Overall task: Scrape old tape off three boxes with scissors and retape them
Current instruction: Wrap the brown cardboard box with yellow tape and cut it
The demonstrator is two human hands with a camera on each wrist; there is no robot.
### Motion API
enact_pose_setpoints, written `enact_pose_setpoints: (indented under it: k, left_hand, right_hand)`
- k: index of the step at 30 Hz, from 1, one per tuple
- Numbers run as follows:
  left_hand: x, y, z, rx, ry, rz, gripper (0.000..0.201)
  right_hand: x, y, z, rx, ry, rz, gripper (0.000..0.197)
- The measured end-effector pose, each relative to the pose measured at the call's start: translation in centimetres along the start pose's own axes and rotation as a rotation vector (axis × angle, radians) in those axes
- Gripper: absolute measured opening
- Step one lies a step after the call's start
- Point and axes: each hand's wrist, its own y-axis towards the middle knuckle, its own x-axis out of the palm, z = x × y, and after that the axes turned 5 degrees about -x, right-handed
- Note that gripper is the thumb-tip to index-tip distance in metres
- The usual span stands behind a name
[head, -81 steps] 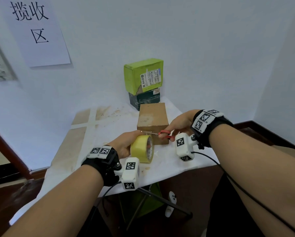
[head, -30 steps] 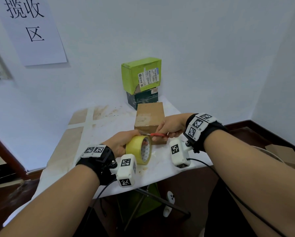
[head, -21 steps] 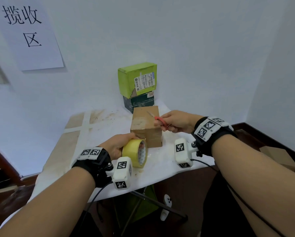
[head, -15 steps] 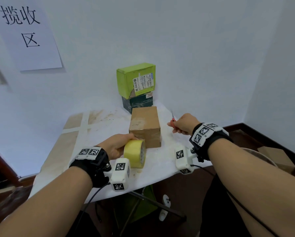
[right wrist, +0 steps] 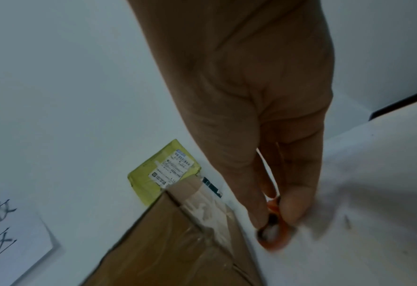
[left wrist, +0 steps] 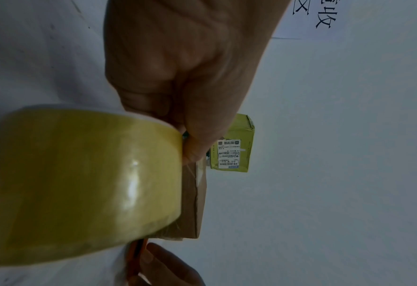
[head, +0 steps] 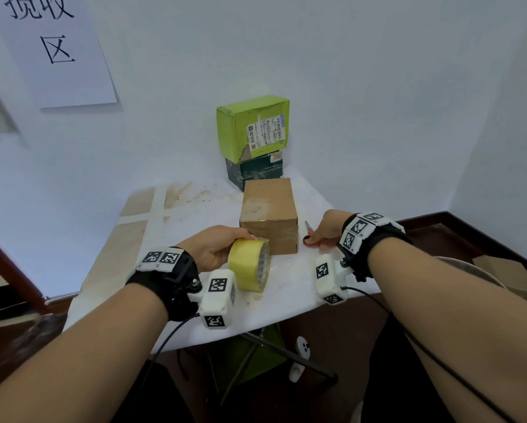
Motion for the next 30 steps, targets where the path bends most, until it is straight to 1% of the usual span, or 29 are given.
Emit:
enact_pose_setpoints:
  k: [1,2,4,5,6,7,8,10,12,14,16,18,23,26,30]
  left_hand:
    - [0.0,0.0,0.0,0.001,-0.001,0.006,0.009]
    - [0.0,0.0,-0.1,0.002,-0.007,0.009,0.009]
    - [0.0,0.0,-0.2,0.005,-0.025,0.004,0.010]
    - [0.0,0.1,-0.3,0.007,-0.034,0.000,0.010]
    - [0.0,0.1,-0.3,0.007,-0.037,-0.004,0.010]
    - [-0.1,0.1,-0.3,0.007,-0.037,-0.004,0.011]
    - [-0.1,0.0,-0.3,0.007,-0.037,-0.001,0.011]
    - [-0.1,0.0,-0.3,0.013,-0.032,0.013,0.013]
    - [-0.3,0.1,-0.3,0.025,-0.029,0.024,0.022]
    - [-0.4,0.2,-0.4,0.028,-0.029,0.027,0.030]
    - [-0.4,0.2,-0.4,0.028,-0.034,0.033,0.031]
    - [-0.4,0.3,-0.5,0.033,-0.038,0.036,0.030]
    - [-0.3,0.3,-0.4,0.036,-0.027,0.057,0.029]
    - [-0.2,-0.1,-0.2,0.033,-0.037,0.043,0.023]
    - [-0.1,-0.3,-0.2,0.007,0.007,0.023,0.027]
  right_hand:
    - [0.1,0.1,-0.1,-0.019,-0.034,0.050,0.034]
    - [0.0,0.2,-0.1,-0.052,-0.035,0.149,0.029]
    - [-0.2,0.3,-0.4,-0.153,0.126,0.347,0.012]
    - [-0.4,0.1,-0.8,-0.239,0.219,0.443,0.013]
    - [-0.6,-0.4,-1.5,-0.335,0.300,0.502,0.016]
    - [-0.7,-1.0,-2.4,-0.431,0.353,0.520,0.016]
    - [-0.7,-1.6,-3.3,-0.521,0.374,0.498,0.017]
    - [0.0,-2.4,-5.3,-0.639,0.345,0.384,0.021]
    - [1.2,-2.5,-6.6,-0.674,0.277,0.259,0.027]
    - [2.3,-1.7,-7.4,-0.667,0.247,0.213,0.035]
    - [2.8,-1.0,-7.9,-0.645,0.156,0.226,0.045]
    - [2.9,-0.7,-8.1,-0.643,0.059,0.247,0.050]
    - [3.5,-0.2,-7.7,-0.669,0.056,0.294,0.049]
    - [3.5,-0.2,-7.7,-0.683,0.060,0.304,0.049]
    - [3.8,-0.4,-7.6,-0.684,0.082,0.345,0.046]
